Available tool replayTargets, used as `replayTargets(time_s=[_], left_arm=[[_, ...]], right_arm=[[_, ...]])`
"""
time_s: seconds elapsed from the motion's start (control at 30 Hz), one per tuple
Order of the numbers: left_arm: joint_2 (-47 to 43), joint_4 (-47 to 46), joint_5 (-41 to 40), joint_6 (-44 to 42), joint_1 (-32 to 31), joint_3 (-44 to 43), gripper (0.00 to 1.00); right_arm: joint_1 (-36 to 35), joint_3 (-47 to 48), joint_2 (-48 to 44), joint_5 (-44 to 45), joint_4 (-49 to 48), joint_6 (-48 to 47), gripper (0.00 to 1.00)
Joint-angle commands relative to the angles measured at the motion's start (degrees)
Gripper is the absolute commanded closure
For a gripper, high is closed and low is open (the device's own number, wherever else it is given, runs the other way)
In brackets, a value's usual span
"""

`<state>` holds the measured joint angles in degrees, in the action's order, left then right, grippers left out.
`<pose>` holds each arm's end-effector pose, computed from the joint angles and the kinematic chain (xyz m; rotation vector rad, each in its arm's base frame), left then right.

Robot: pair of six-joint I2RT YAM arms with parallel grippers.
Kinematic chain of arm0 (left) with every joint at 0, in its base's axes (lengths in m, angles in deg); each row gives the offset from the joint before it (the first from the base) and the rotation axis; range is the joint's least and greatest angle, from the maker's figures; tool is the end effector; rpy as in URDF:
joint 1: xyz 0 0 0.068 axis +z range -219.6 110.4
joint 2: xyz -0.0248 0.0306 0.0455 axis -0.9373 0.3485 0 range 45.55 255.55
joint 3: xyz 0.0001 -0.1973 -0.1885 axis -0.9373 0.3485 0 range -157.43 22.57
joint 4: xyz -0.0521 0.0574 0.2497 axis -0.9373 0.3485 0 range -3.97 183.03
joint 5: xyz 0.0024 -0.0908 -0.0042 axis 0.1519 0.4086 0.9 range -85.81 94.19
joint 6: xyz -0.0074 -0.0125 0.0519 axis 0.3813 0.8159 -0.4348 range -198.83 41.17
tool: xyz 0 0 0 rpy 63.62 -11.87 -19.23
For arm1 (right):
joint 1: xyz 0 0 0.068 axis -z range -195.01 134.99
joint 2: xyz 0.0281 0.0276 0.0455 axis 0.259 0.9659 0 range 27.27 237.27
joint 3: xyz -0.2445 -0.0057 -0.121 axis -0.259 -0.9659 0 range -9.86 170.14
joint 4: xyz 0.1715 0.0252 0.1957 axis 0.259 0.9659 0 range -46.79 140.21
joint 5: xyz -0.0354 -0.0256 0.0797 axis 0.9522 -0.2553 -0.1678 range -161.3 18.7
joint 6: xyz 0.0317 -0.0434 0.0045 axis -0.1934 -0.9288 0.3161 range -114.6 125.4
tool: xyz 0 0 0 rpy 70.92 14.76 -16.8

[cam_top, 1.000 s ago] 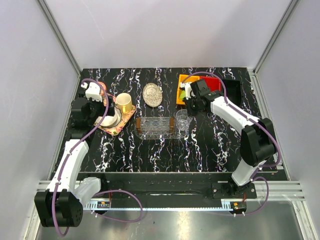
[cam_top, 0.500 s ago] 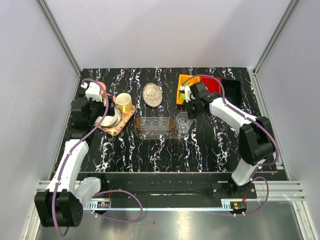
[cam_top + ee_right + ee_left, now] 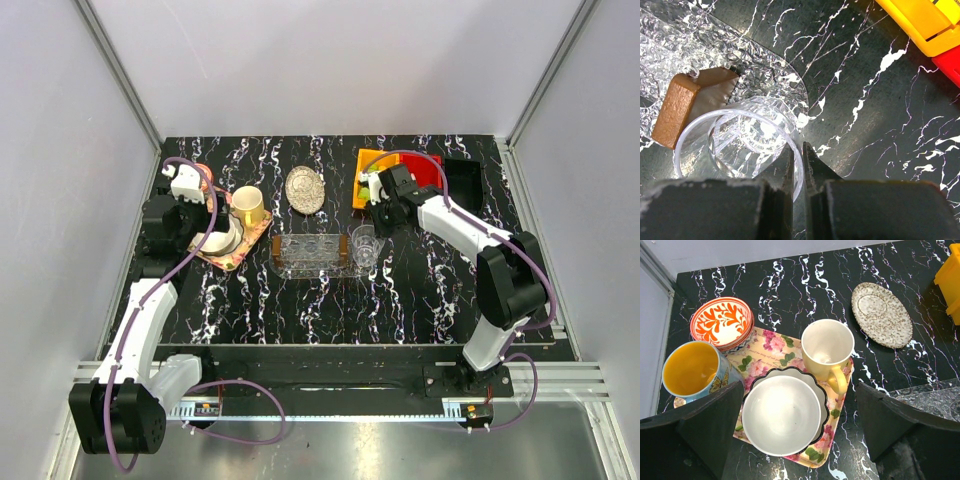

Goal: Prepare toiletry sets of a toothbrush and toothpaste on the tray

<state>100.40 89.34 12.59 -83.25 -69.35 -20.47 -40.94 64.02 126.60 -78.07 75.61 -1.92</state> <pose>0.2256 -0.0042 0.3095 0.1693 1.8245 -0.0770 0.3291 0.1647 0.2304 -0.7841 2.4724 0.2723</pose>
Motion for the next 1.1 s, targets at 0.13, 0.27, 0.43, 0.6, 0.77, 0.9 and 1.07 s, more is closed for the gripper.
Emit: replayTargets(time_s=[0.13,0.27,0.43,0.6,0.77,0.9,1.07], left_arm=[[-0.5,-2.7,-0.3,0.4,0.1,-1.3,0.01],[-0.6,-2.9,-0.4,0.3,0.2,-1.3,0.01],[-0.6,-2.8,-0.5,0.4,0.1,-1.3,0.01],[-0.6,-2.9,-0.6,0.2,0.1,-1.0,0.01],[-0.6,-3.0,-0.6,0.3,0.1,-0.8,0.01],[-0.5,-3.0,-0.7,0.2,0.1,-0.8,0.01],[-0.7,-3.0,-0.8,0.1,0.1,-0.6,0.01]], right_arm=[[-0.8,0.1,-0.1,-0.9,-2.2,-0.2,1.00],[-0.9,0.1,0.1,-1.2,-2.2,-0.2,1.00],[-1.0,0.1,0.6,-1.4,-2.1,-0.2,1.00],[-1.1,0.2,0.9,-1.4,-2.1,-0.2,1.00],[-1.2,0.2,1.0,-1.3,-2.0,-0.2,0.99],[-1.1,0.2,1.3,-1.2,-2.1,-0.2,0.94],[-1.3,0.1,1.2,-1.0,-2.1,-0.3,0.82]])
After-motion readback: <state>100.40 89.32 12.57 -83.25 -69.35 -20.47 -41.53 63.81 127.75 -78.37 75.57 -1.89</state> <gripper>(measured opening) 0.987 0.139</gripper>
